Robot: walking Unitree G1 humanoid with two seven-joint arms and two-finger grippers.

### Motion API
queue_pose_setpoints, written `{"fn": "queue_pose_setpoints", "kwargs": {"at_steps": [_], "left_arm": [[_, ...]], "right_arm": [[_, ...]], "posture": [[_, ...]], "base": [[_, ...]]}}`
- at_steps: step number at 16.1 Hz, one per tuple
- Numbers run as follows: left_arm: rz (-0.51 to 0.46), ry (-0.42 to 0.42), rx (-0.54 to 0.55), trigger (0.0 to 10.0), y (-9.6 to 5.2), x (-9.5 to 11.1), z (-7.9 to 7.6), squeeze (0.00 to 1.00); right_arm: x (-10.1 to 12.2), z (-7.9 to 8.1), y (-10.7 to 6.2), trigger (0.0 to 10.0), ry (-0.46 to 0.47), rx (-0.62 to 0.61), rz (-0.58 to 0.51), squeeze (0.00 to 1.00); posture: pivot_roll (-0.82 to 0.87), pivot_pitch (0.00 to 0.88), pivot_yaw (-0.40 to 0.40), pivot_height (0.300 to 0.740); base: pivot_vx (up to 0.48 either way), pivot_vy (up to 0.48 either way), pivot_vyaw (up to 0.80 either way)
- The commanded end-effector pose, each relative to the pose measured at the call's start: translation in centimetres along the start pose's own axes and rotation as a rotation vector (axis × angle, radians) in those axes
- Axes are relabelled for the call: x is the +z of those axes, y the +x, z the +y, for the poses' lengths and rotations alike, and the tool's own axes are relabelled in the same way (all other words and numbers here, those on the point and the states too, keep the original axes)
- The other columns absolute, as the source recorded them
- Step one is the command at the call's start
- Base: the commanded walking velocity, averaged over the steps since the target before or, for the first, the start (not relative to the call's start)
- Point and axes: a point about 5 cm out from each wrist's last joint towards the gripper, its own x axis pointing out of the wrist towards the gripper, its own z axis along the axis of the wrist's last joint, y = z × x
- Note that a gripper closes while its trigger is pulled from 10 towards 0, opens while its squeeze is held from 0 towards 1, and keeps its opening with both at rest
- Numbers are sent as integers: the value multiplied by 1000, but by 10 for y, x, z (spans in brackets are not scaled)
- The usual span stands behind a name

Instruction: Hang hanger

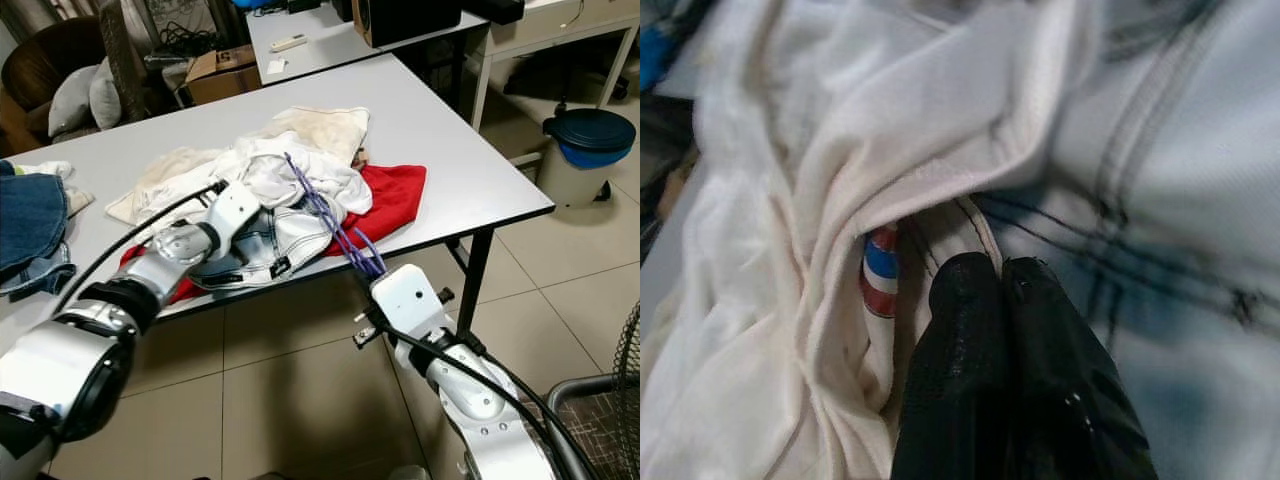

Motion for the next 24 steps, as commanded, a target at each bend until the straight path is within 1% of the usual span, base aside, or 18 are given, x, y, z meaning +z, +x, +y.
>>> {"fn": "queue_pose_setpoints", "kwargs": {"at_steps": [1,3,5,7,8,9,10,11,12,13,15,18,19,20,21,22,23,24], "left_arm": [[53,78,-166,0,-8,-20,-8,0],[74,129,-282,0,-14,-30,-13,0],[34,111,-276,0,-17,-24,-3,0],[7,121,-271,0,-21,-20,9,0],[-3,119,-268,10000,-23,-20,12,0],[-24,120,-261,10000,-23,-19,14,0],[-70,72,-266,10000,-24,-14,15,1000],[-183,-60,-313,10000,-26,-4,19,1000],[-204,-77,-335,10000,-28,-2,20,1000],[-252,-141,-402,10000,-32,0,23,1000],[-288,-237,-500,10000,-40,-1,29,1000],[-424,-406,-450,10000,-40,13,41,1000],[-491,-459,-355,10000,-38,21,48,1000],[-503,-487,-252,10000,-36,23,53,1000],[-485,-520,-168,10000,-35,20,56,329],[-508,-526,-130,10000,-36,19,55,0],[-563,-517,-81,10000,-41,15,50,0],[-538,-524,-7,10000,-44,7,42,0]], "right_arm": [[1,1,-2,10000,3,-6,-11,0],[1,0,-1,10000,3,-6,-11,0],[1,0,1,10000,0,-2,-13,0],[1,-1,1,10000,0,-4,-15,0],[1,0,2,10000,2,-5,-15,0],[0,1,2,10000,3,-4,-15,0],[0,1,2,10000,6,-6,-16,0],[0,1,2,10000,10,-15,-16,0],[0,1,2,10000,10,-15,-16,0],[1,1,1,10000,10,-15,-16,0],[0,1,0,10000,11,-15,-15,0],[0,1,-3,10000,17,-13,-14,0],[2,0,-6,10000,37,-25,-26,0],[2,-2,-7,10000,44,-56,-26,0],[1,-6,-10,10000,48,-104,-20,0],[1,-9,-12,10000,55,-150,-21,0],[-2,-15,-17,10000,86,-245,-11,0],[-5,-15,-20,10000,176,-316,-11,0]], "posture": [[-234,0,257,740],[-231,0,252,740],[-224,0,245,740],[-221,0,248,740],[-215,0,251,740],[-215,0,251,740],[-218,0,259,740],[-218,0,259,740],[-218,0,259,740],[-221,0,263,740],[-221,0,267,740],[-219,0,266,740],[-227,0,271,740],[-230,0,276,740],[-234,0,273,740],[-233,0,267,740],[-235,0,255,740],[-227,0,242,740]], "base": [[0,0,0],[0,0,0],[0,0,0],[0,0,0],[0,0,0],[0,0,0],[0,0,0],[0,0,0],[0,0,0],[0,0,0],[0,0,0],[0,0,0],[0,0,0],[0,0,0],[0,0,0],[0,0,0],[0,0,0],[0,480,-800]]}}
